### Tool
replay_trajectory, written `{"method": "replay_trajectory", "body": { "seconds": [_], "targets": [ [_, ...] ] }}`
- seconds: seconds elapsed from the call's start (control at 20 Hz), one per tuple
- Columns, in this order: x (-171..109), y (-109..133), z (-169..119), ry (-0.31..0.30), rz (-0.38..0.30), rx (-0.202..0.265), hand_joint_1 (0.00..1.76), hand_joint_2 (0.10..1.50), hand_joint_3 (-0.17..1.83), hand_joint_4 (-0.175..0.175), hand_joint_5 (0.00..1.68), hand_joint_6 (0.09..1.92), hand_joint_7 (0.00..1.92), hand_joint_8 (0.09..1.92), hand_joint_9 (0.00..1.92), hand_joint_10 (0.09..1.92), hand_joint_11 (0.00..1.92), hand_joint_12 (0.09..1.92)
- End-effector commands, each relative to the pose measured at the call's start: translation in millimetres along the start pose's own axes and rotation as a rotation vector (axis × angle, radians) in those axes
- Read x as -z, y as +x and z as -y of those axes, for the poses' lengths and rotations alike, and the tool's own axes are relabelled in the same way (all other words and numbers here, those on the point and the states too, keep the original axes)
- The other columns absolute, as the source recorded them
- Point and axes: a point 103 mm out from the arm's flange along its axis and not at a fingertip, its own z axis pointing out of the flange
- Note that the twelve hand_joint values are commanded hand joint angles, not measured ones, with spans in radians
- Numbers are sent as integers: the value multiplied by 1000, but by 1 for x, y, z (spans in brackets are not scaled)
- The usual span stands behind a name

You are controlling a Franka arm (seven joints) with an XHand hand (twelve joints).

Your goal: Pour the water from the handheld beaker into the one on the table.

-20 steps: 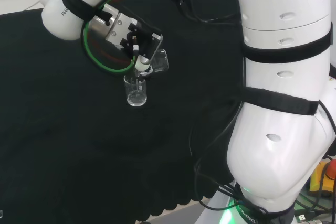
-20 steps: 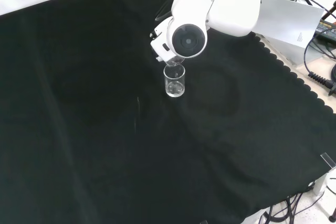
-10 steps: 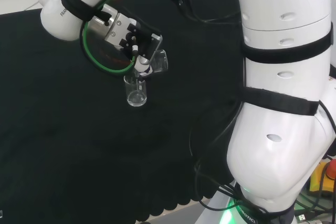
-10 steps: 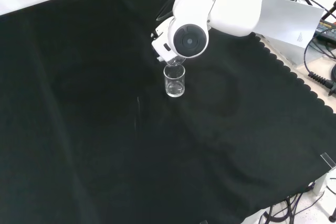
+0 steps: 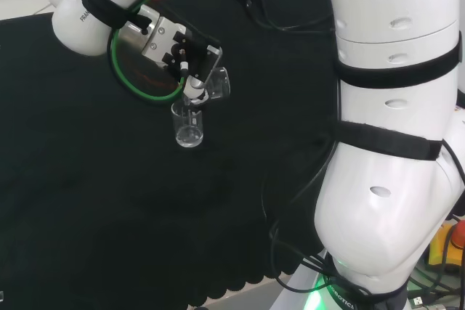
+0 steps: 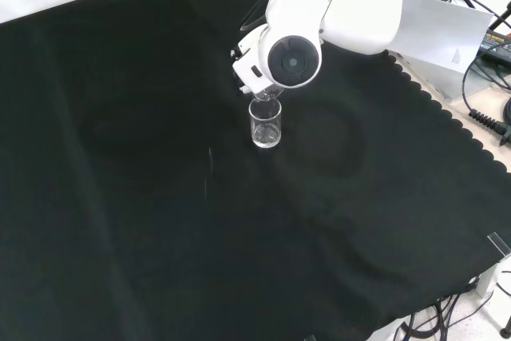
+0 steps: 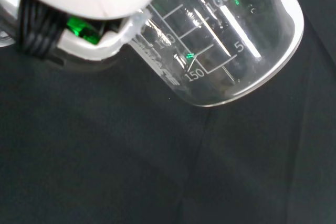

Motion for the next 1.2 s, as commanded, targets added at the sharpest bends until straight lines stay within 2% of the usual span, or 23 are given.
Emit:
{"method": "replay_trajectory", "body": {
  "seconds": [0.05, 0.2, 0.55, 0.8, 1.2],
  "targets": [
    [-10, -5, 2, -12, -14, 7, 1113, 568, 941, 175, 1163, 1010, 1461, 740, 1475, 564, 1390, 725],
    [-18, -12, 2, -20, -31, 6, 1113, 568, 940, 175, 1163, 1010, 1461, 740, 1474, 564, 1390, 724],
    [-23, -23, 7, -84, -81, 21, 1113, 569, 940, 175, 1163, 1010, 1461, 740, 1474, 565, 1391, 724],
    [-25, -28, 8, -119, -162, 37, 1113, 569, 939, 175, 1163, 1010, 1461, 739, 1474, 566, 1390, 723],
    [-32, -32, 5, -169, -348, 63, 1113, 569, 938, 175, 1163, 1009, 1461, 739, 1473, 567, 1390, 723]
  ]
}}
